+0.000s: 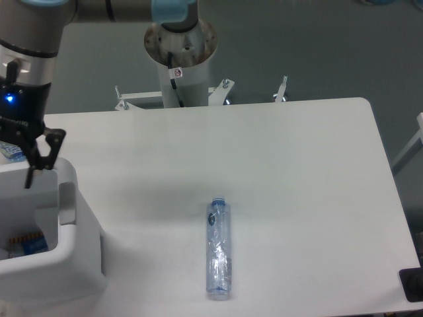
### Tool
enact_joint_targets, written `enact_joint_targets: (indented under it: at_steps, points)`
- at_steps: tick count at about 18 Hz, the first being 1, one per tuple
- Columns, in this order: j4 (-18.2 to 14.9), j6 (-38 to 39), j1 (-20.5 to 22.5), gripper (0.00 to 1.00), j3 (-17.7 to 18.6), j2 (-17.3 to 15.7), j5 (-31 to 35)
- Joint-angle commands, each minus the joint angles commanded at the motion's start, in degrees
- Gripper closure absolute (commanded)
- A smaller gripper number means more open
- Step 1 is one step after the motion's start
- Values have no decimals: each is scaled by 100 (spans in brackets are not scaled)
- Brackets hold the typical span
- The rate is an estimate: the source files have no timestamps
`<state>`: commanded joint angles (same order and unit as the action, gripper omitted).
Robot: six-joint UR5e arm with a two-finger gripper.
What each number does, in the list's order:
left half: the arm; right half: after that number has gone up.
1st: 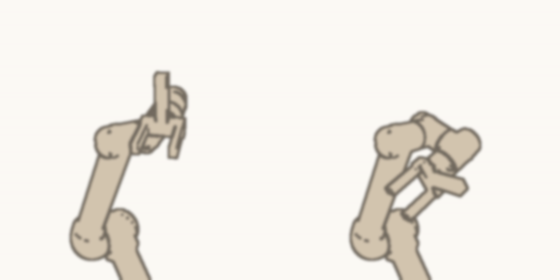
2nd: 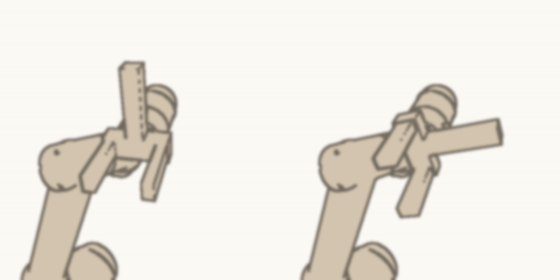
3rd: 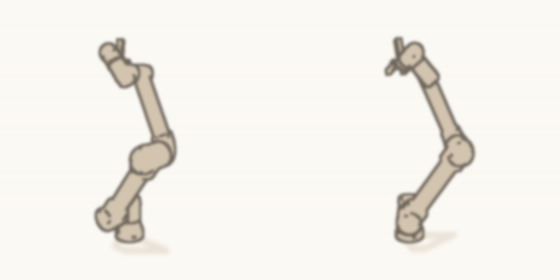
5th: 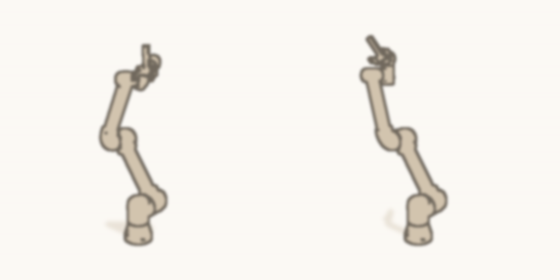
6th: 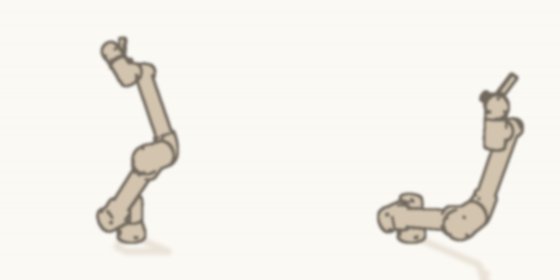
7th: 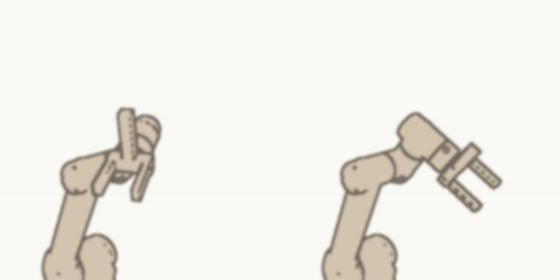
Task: Place the trash in the trash can
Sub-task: 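Move the open gripper over the clear plastic water bottle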
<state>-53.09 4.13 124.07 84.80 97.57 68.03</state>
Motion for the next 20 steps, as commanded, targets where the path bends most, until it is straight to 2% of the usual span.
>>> enact_joint_targets:
  at_steps: [2,5,8,12,15,20]
  points:
    - [0,35,501,0,211,-141,9]
    - [44,9,1064,0,309,-150,44]
    - [62,-122,1522,0,230,147,342]
    - [35,-649,1803,0,265,324,676]
    - [35,-1378,2015,0,282,605,686]
    - [53,-2179,2042,0,133,1413,930]
